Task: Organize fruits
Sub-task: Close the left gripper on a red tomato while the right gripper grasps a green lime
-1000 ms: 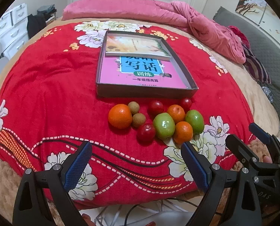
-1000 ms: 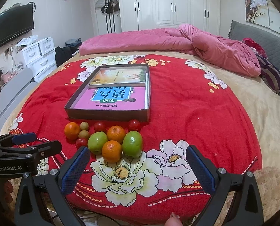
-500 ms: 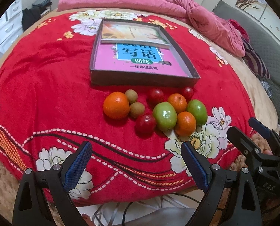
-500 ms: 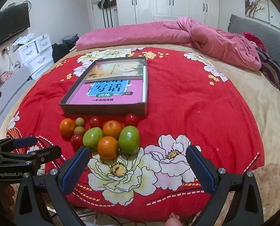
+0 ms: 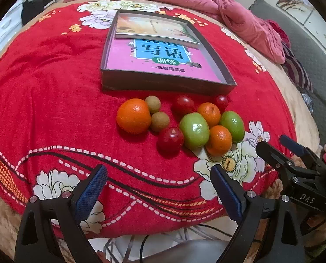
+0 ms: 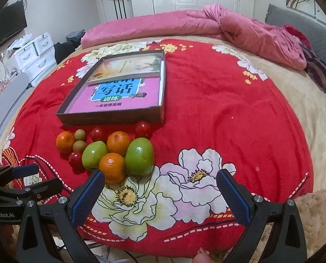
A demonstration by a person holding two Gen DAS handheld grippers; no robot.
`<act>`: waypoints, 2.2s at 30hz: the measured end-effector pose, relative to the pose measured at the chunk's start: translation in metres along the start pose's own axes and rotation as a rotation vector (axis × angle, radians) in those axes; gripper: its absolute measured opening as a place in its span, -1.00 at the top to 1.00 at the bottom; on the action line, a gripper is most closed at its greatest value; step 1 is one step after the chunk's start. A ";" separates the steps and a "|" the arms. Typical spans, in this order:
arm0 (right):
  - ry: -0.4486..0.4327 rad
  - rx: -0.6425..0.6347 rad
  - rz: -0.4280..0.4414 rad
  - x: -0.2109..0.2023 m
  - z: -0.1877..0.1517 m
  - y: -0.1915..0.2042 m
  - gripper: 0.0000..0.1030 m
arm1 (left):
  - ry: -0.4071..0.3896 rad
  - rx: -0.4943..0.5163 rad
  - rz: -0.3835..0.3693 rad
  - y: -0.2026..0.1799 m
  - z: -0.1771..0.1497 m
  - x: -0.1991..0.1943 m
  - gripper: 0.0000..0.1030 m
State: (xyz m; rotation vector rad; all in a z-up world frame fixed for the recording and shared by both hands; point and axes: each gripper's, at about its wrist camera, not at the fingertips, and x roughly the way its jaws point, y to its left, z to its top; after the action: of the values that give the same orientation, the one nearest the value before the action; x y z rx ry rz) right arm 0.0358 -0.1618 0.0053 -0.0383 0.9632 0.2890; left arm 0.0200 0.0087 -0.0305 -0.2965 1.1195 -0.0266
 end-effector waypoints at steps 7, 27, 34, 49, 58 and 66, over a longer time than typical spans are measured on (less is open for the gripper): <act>0.026 0.024 0.044 0.012 0.007 -0.006 -0.99 | 0.007 0.030 -0.030 -0.007 0.005 0.005 -0.35; 0.199 0.075 0.158 0.060 0.028 -0.008 -0.07 | 0.024 0.065 -0.033 -0.015 0.022 0.032 0.08; 0.228 0.096 0.198 0.071 0.034 -0.010 0.18 | 0.029 0.063 -0.031 -0.013 0.024 0.037 0.08; 0.283 0.126 0.224 0.088 0.038 -0.017 0.19 | 0.031 0.046 -0.071 -0.009 0.027 0.043 0.14; 0.239 0.141 0.257 0.077 0.033 -0.025 0.19 | 0.029 0.061 -0.118 -0.009 0.028 0.044 0.32; 0.162 0.055 0.204 0.061 0.034 -0.017 0.20 | 0.007 0.056 -0.121 -0.006 0.031 0.030 0.38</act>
State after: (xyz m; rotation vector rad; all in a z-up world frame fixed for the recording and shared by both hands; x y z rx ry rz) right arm 0.0999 -0.1594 -0.0264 0.0888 1.1376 0.4519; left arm 0.0615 0.0043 -0.0432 -0.3143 1.1043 -0.1663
